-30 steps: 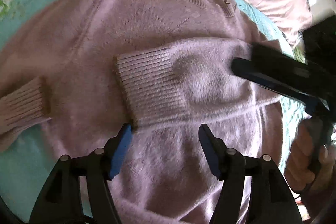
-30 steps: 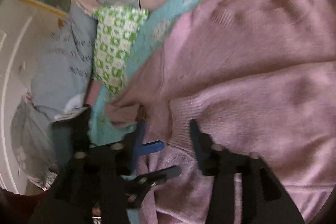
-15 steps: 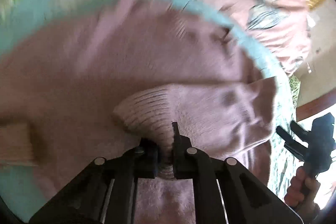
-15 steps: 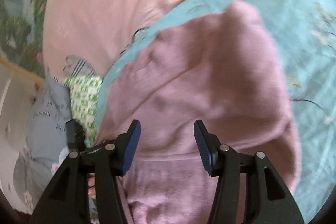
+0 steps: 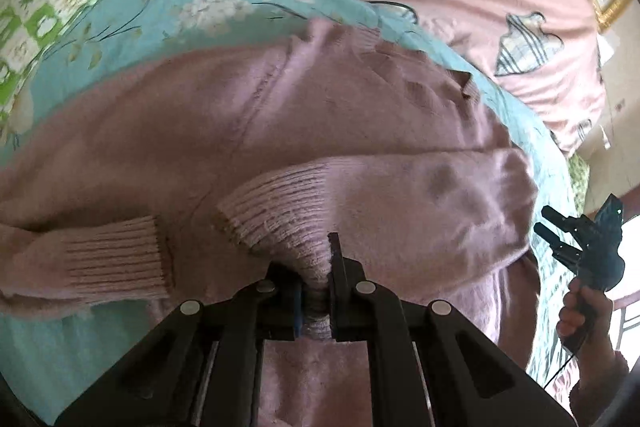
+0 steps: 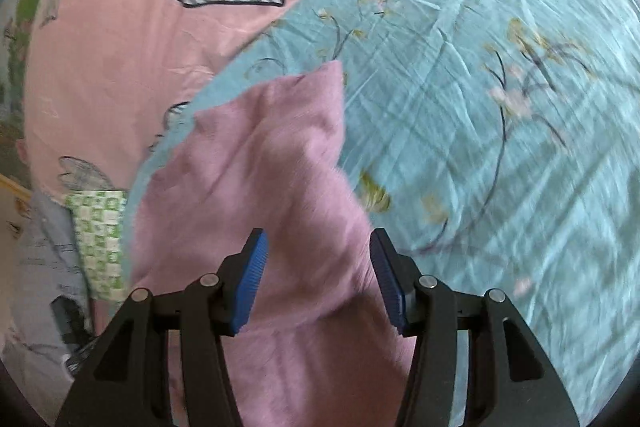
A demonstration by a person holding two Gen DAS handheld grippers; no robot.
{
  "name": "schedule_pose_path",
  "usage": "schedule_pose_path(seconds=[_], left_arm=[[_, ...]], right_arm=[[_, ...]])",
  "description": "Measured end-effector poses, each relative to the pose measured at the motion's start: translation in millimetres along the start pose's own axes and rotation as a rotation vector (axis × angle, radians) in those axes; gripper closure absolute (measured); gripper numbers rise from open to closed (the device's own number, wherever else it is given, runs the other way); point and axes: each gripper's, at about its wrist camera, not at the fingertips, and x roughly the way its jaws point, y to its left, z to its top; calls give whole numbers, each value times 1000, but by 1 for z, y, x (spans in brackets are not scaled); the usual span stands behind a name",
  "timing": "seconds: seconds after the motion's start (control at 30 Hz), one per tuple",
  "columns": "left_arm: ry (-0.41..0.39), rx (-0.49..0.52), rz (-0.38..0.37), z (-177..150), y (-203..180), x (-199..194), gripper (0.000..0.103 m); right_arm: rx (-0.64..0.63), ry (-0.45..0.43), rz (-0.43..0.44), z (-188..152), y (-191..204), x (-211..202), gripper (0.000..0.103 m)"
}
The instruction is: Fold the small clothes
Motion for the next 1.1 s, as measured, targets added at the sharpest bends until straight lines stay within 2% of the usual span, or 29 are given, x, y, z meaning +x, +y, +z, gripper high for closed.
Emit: schedule_pose_path(seconds=[0.1, 0.23, 0.27, 0.3, 0.33, 0.43, 0.53, 0.6, 0.67, 0.73, 0.8, 0.87, 0.97, 1.03, 1.07, 1.1], left_arm=[[12, -21, 24, -1, 8, 6, 96], [39, -5, 37, -8, 4, 16, 96], [44, 4, 42, -9, 1, 18, 96], [46, 11, 40, -8, -3, 20, 96], [45, 14, 30, -8, -6, 21, 96], [38, 33, -14, -1, -21, 27, 95], [40, 65, -1, 4, -33, 39, 95], [55, 78, 40, 2, -32, 50, 95], [79, 66, 34, 0, -26, 55, 93], [100, 56, 16, -2, -22, 52, 82], [92, 56, 18, -5, -18, 41, 77], [76, 58, 26, -9, -15, 27, 76], [55, 48, 28, -20, -7, 4, 71], [52, 18, 34, -30, 5, -13, 51], [46, -17, 34, -36, 15, -23, 37], [36, -48, 31, -41, 25, -32, 36]], right_arm=[[-4, 11, -19, 18, -2, 24, 48], [-30, 39, 18, 31, 0, 55, 48], [-41, 43, 30, 32, 1, 59, 67], [-65, 58, 37, 33, 4, 64, 90], [-83, 67, 26, 35, 6, 64, 90], [-133, -14, -3, 48, 7, 41, 92], [-143, -28, -35, 63, -5, 37, 92], [-164, -4, -63, 65, -10, 46, 92], [-187, 23, -91, 61, -10, 58, 92], [-156, 33, -90, 60, -12, 62, 88], [-109, 27, -104, 58, -12, 56, 77], [-85, 1, -116, 52, -8, 41, 72], [-81, -37, -64, 36, 0, 22, 56], [-107, -45, -28, 19, 10, 10, 54], [-117, -41, -7, 10, 15, 5, 54], [-124, -32, 11, 0, 20, 2, 54]])
